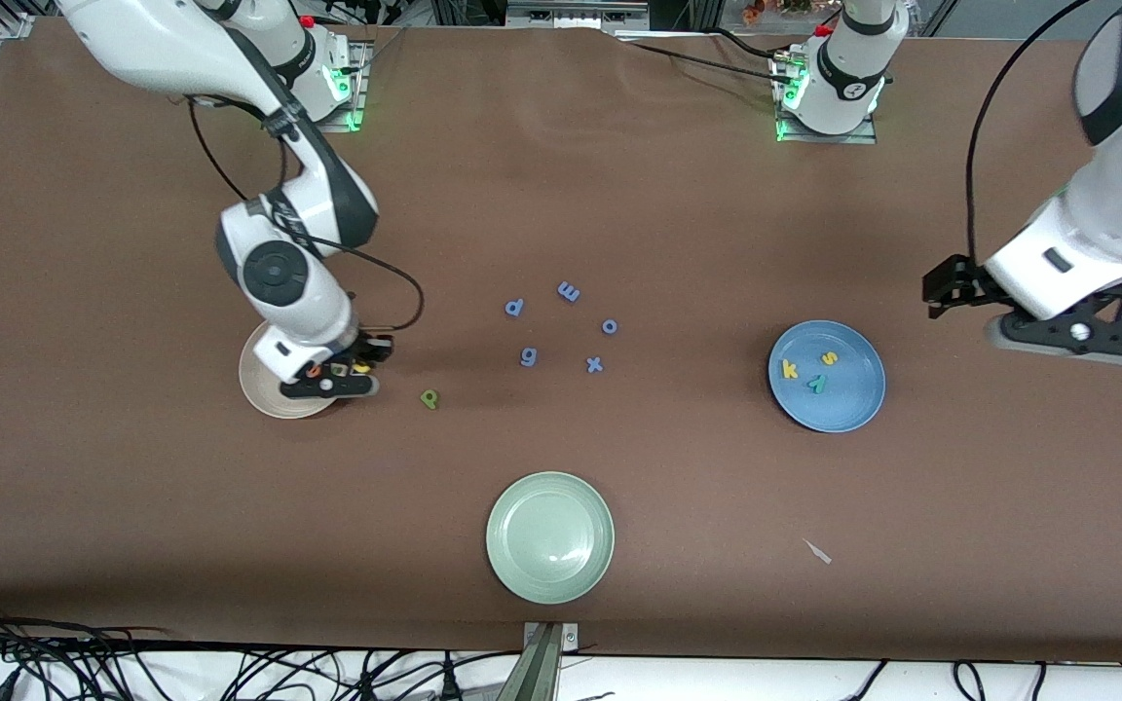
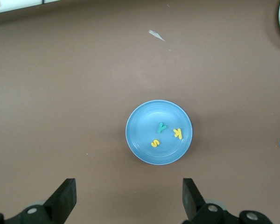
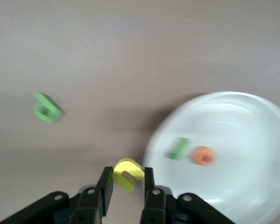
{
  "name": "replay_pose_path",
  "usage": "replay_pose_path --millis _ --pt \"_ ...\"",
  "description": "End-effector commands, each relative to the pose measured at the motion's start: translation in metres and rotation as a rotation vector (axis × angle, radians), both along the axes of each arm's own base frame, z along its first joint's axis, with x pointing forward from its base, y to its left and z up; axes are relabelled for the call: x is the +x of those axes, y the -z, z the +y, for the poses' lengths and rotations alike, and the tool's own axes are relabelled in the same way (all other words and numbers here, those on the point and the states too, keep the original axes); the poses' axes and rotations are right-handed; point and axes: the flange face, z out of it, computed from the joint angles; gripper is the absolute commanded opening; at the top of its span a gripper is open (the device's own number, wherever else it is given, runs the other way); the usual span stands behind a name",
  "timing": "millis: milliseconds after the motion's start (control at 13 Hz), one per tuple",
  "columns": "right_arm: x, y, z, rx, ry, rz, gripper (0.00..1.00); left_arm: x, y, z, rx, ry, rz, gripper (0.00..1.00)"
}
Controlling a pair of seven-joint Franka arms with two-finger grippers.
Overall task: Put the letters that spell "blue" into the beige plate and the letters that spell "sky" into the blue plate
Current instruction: 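Drop the yellow u in the cream plate while the left gripper withdraws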
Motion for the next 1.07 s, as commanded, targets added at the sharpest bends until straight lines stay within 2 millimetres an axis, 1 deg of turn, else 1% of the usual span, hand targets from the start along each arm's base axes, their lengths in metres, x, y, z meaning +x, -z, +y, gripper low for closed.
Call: replay_pose_path --millis 0,77,153,230,384,460,537,614,690,767,844,920,997 --pt "-0.049 0.003 -0.058 -0.052 -0.097 0.070 0.19 -0.019 -0.019 0.031 -0.066 -0.093 -0.002 1.00" --pt "-0.064 0.010 -0.066 -0.060 -0.093 0.089 0.35 -0.025 -0.018 0.038 -0.071 -0.113 0.004 1.00" --pt "-0.067 0.007 -0.067 -0.058 -0.084 0.087 0.71 -0.040 -0.014 0.035 -0.064 -0.108 0.010 1.00" --pt "-0.065 0.004 -0.067 -0.047 -0.073 0.083 0.75 -0.053 -0.008 0.034 -0.061 -0.104 -0.016 1.00" --pt "-0.056 -0.004 -0.064 -0.008 -0.032 0.075 0.75 -0.078 -0.003 0.035 -0.055 -0.106 -0.020 1.00" --pt "-0.043 -0.012 -0.059 0.011 -0.018 0.056 0.75 -0.081 -0.002 0.034 -0.052 -0.113 -0.016 1.00" --pt "-0.029 -0.016 -0.042 0.023 -0.010 0.050 0.75 -0.083 0.000 0.033 -0.050 -0.114 -0.012 1.00" --pt "-0.006 -0.026 -0.023 0.046 0.000 0.026 0.75 -0.082 0.001 0.040 -0.050 -0.124 -0.010 1.00" --pt "0.007 -0.028 -0.005 0.056 0.000 0.023 0.75 -0.082 0.000 0.041 -0.049 -0.123 -0.009 1.00" --pt "0.016 -0.023 0.014 0.075 0.009 0.019 0.75 -0.083 0.001 0.039 -0.049 -0.122 -0.003 1.00" --pt "0.023 -0.015 0.026 0.100 0.064 0.022 0.75 -0.082 0.001 0.030 -0.045 -0.105 0.006 1.00" --pt "0.026 -0.009 0.043 0.117 0.101 0.026 0.75 -0.080 0.001 0.030 -0.046 -0.107 0.011 1.00" --pt "0.030 -0.006 0.061 0.127 0.126 0.020 0.75 -0.079 0.002 0.029 -0.046 -0.107 0.013 1.00"
